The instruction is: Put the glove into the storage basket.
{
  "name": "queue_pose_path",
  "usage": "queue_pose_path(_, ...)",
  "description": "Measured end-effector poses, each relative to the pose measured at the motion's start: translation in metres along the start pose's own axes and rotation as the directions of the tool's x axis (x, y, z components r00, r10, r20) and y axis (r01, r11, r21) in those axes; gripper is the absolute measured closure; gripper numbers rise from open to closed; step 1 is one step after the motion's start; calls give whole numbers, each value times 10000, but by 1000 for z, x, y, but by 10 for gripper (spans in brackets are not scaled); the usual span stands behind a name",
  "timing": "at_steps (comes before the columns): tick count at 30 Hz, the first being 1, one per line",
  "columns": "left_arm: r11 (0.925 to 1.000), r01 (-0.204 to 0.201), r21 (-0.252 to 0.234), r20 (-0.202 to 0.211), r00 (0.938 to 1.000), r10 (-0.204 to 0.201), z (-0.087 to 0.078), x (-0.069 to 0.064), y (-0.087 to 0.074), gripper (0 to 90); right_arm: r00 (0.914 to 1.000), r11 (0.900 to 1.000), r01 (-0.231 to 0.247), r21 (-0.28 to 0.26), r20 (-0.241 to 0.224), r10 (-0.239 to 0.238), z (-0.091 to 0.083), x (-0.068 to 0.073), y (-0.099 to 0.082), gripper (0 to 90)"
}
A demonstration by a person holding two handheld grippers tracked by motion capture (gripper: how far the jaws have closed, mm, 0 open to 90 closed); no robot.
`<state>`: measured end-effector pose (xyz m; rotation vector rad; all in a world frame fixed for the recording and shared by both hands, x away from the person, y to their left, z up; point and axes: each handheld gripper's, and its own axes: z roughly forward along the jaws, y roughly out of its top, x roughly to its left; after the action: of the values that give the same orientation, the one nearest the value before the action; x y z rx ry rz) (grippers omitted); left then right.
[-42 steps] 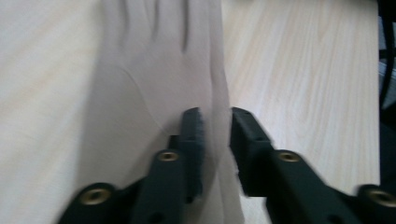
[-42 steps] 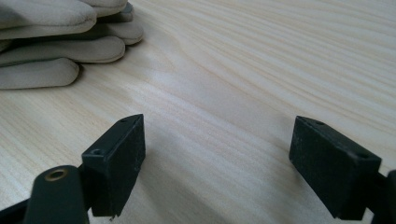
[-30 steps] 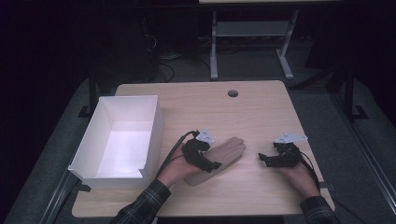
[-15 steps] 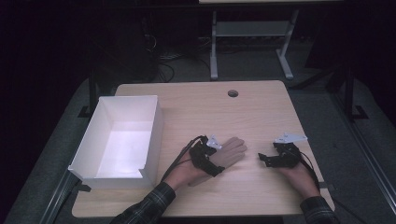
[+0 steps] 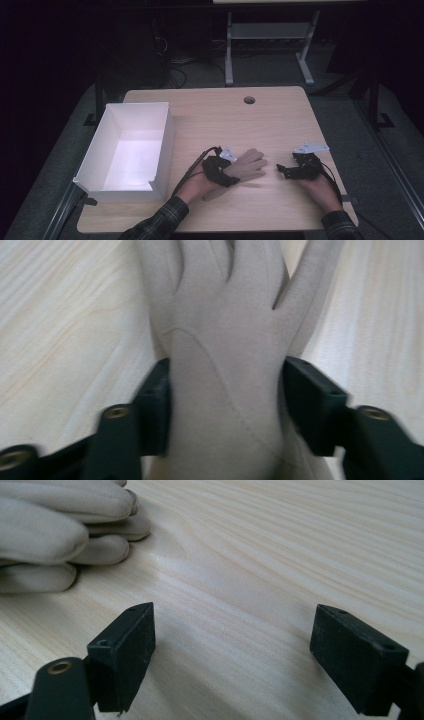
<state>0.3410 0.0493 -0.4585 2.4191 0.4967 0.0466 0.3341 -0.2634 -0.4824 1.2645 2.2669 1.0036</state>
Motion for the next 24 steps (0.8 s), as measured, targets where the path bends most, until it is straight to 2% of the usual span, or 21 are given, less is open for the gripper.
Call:
queue_pose_path(1, 10000, 19, -12, 103, 9999, -18, 0, 0, 0, 554, 10000, 10000, 1, -3, 0, -1, 0, 0, 0, 180)
queue_pose_path(2, 10000, 62, -1, 172, 9998, -62, 0, -1, 0, 593, 10000, 10000, -1, -2, 1, 1, 0, 0, 0, 180)
queue_pose_path(5, 9997, 235, -62, 276, 9993, -233, 0, -1, 0, 653, 10000, 10000, -11, 1, 5, 11, 0, 0, 0, 180)
queue_pose_path(7, 9986, 502, -154, 379, 9980, -496, -1, 1, 0, 662, 10000, 10000, -14, 2, 7, 14, 0, 0, 0, 179)
queue_pose_path(10, 9980, 616, -104, 427, 9972, -611, -3, 3, 0, 670, 10000, 10000, -54, 29, -13, 54, 0, 0, 0, 178)
queue_pose_path(17, 9881, 1454, -498, 350, 9890, -1438, -15, 7, 0, 673, 10000, 10000, 22, 57, -91, -21, 0, 0, -1, 159)
queue_pose_path(20, 9828, 1732, -644, 104, 9849, -1729, -25, 9, 0, 672, 10000, 10000, 17, 66, -88, -17, -1, 0, -1, 157)
queue_pose_path(23, 9709, 2171, -1009, -79, 9757, -2190, -37, 10, 1, 672, 9999, 10000, 44, 76, -121, -43, 0, 1, -1, 147)
queue_pose_path(24, 9714, 2164, -980, -117, 9758, -2185, -42, 12, 2, 673, 9999, 10000, 51, 73, -123, -50, 0, 1, -1, 147)
